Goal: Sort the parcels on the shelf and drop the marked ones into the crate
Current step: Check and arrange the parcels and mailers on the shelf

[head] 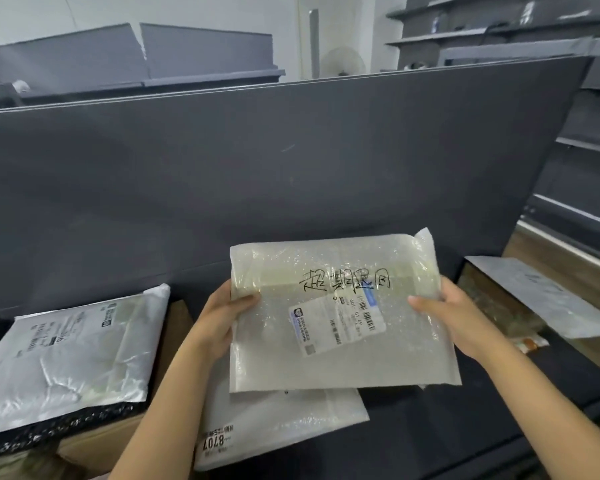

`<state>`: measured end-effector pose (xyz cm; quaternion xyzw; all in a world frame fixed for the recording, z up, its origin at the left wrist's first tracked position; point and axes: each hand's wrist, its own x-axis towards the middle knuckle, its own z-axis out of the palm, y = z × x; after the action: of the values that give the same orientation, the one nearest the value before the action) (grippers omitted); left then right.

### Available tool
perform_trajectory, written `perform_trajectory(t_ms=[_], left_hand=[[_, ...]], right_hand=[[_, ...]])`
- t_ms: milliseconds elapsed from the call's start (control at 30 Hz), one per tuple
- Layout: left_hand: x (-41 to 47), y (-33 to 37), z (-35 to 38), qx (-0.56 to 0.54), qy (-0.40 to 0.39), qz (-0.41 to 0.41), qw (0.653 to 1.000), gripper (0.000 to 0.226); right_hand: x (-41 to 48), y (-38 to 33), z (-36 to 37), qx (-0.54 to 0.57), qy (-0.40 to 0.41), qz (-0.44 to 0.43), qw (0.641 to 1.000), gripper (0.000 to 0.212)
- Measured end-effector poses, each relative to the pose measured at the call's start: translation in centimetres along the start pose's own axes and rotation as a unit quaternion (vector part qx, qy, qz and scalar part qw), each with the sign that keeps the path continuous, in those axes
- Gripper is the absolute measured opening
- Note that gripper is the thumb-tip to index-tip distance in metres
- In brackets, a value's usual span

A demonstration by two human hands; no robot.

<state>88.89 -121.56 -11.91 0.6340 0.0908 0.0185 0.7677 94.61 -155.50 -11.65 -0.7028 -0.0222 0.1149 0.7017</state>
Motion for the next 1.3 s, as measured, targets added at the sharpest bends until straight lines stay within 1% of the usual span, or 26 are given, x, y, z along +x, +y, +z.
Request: perform_trajectory(t_ms=[100, 167, 233, 333, 400, 467, 533, 600, 667, 733, 800, 900, 967, 1033, 1167, 1300], left_hand=[[0.0, 0.3, -0.2, 0.014, 0.017, -0.037, 0.999, 0.02], [0.3, 0.6, -0.1, 0.053, 0.043, -0.062, 0.996, 0.016], [0.6, 0.7, -0.3, 0.095, 0.063, -0.072, 0.991, 0.019], [0.8, 0.4, -0.8, 0.082, 0.068, -0.086, 0.991, 0.029], [0.4, 0.3, -0.9, 0.039, 0.043, -0.085, 0.995, 0.031], [0.1, 0.2, -1.0, -0.005, 0.007, -0.044, 0.999, 0.032], [-0.1, -0.2, -1.4, -0.055, -0.017, 0.001, 0.998, 0.041], [-0.1, -0.7, -2.1, -0.106, -0.019, 0.032, 0.994, 0.049], [-0.3, -1.0, -2.2, -0.137, -0.008, 0.047, 0.989, 0.046], [-0.5, -1.0, -1.9, -0.15, 0.003, 0.048, 0.987, 0.04], [-0.8, -0.8, -1.8, -0.141, 0.007, 0.038, 0.989, 0.041], [-0.9, -0.6, -1.3, -0.125, -0.012, 0.016, 0.992, 0.045], [-1.0, -0.7, -0.5, -0.127, -0.016, -0.011, 0.992, 0.045], [-1.1, -1.0, 0.9, -0.105, -0.054, -0.035, 0.992, 0.045], [-0.8, -1.5, 5.2, -0.077, -0.108, -0.057, 0.99, 0.032], [0.4, -3.2, 8.4, -0.077, -0.115, -0.091, 0.986, 0.037]], right_hand=[[0.9, -0.6, 0.1, 0.02, 0.01, 0.048, 0.999, 0.025], [1.6, -1.2, 0.2, 0.001, 0.006, 0.1, 0.995, 0.027], [1.9, -1.5, 0.3, -0.019, -0.007, 0.134, 0.991, 0.027], [2.2, -1.6, 0.5, -0.018, -0.016, 0.134, 0.991, 0.025], [2.1, -1.5, 0.8, -0.013, -0.015, 0.113, 0.993, 0.025], [2.1, -1.5, 1.1, 0.006, -0.011, 0.067, 0.998, 0.029], [1.7, -1.9, 1.5, 0.021, -0.015, 0.0, 1.0, 0.034], [1.2, -3.1, 2.2, -0.003, -0.022, -0.069, 0.997, 0.037], [0.7, -4.6, 2.9, -0.032, -0.037, -0.116, 0.992, 0.038], [0.3, -5.7, 3.6, -0.057, -0.055, -0.144, 0.986, 0.037], [0.1, -6.3, 3.9, -0.068, -0.054, -0.153, 0.984, 0.032], [0.2, -6.4, 3.0, -0.059, -0.029, -0.128, 0.99, 0.031], [0.2, -5.9, 1.4, -0.037, -0.009, -0.084, 0.996, 0.028], [0.1, -4.8, -0.7, -0.02, 0.025, -0.032, 0.999, 0.023], [-0.6, -2.0, -4.6, -0.03, 0.124, 0.045, 0.991, 0.022], [-2.8, -0.2, -7.4, -0.027, 0.18, 0.065, 0.981, 0.025]])
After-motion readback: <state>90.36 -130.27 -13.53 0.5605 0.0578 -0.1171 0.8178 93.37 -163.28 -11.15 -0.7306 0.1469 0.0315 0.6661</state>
